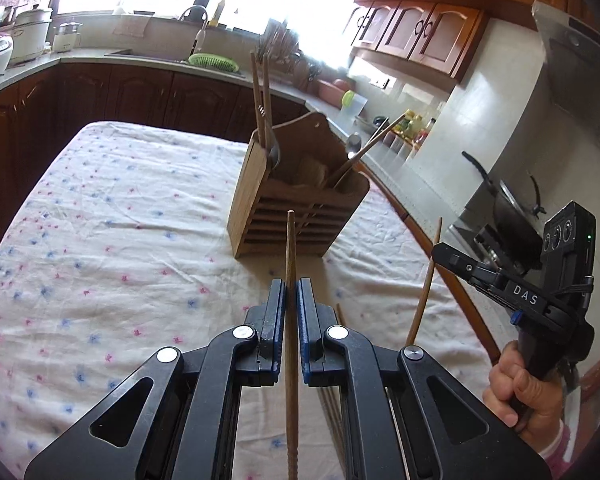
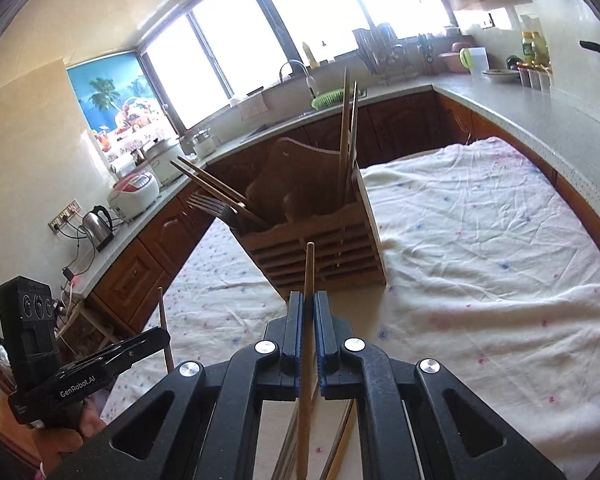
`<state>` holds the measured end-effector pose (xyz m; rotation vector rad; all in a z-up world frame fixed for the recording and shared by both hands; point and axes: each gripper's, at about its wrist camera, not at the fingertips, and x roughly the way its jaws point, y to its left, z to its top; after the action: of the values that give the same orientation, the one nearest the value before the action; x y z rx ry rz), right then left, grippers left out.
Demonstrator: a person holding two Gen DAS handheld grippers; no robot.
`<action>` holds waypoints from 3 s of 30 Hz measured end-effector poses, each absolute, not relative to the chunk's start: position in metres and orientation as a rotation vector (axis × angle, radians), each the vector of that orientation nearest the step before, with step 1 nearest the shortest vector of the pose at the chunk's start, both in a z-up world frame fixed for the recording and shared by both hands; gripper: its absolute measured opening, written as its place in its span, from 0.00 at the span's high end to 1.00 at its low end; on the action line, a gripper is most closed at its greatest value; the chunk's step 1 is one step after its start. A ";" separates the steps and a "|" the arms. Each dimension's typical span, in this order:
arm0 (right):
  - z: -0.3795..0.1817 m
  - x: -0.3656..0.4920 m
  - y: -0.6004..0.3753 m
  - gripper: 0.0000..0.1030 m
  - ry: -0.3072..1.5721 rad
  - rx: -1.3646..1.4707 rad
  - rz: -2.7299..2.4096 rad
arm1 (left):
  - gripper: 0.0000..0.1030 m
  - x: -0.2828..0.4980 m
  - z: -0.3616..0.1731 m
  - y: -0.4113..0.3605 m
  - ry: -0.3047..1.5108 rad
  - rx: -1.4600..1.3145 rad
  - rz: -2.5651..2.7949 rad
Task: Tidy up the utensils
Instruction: 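Lift both held chopsticks and carry them above the wooden holder, then lower both chopsticks into the holder, then open both tools to release the chopsticks in the holder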
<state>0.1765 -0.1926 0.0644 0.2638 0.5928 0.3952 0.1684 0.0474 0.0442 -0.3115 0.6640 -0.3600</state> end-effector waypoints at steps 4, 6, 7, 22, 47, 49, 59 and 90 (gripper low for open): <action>0.092 0.159 -0.199 0.95 0.518 0.265 0.401 | 0.95 0.156 0.065 0.050 0.608 -0.312 -0.372; 0.105 0.152 -0.202 0.95 0.481 0.255 0.392 | 0.95 0.154 0.073 0.050 0.591 -0.308 -0.378; 0.110 0.150 -0.202 0.95 0.464 0.251 0.386 | 0.95 0.153 0.076 0.049 0.582 -0.306 -0.377; 0.125 0.149 -0.211 0.95 0.403 0.244 0.357 | 0.95 0.152 0.100 0.046 0.514 -0.272 -0.357; 0.196 0.227 -0.219 0.95 0.212 0.246 0.287 | 0.95 0.226 0.190 0.047 0.236 -0.221 -0.272; 0.196 0.238 -0.216 0.95 0.204 0.239 0.277 | 0.95 0.239 0.192 0.046 0.225 -0.224 -0.254; 0.155 0.279 -0.200 0.95 0.260 0.219 0.246 | 0.95 0.289 0.149 0.039 0.238 -0.244 -0.206; 0.107 0.287 -0.211 0.71 0.401 0.297 0.266 | 0.71 0.288 0.088 0.028 0.434 -0.228 -0.248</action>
<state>0.2870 -0.2114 0.1072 0.2973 0.4011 0.2664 0.2882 0.0275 0.0878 -0.2278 0.4336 -0.2480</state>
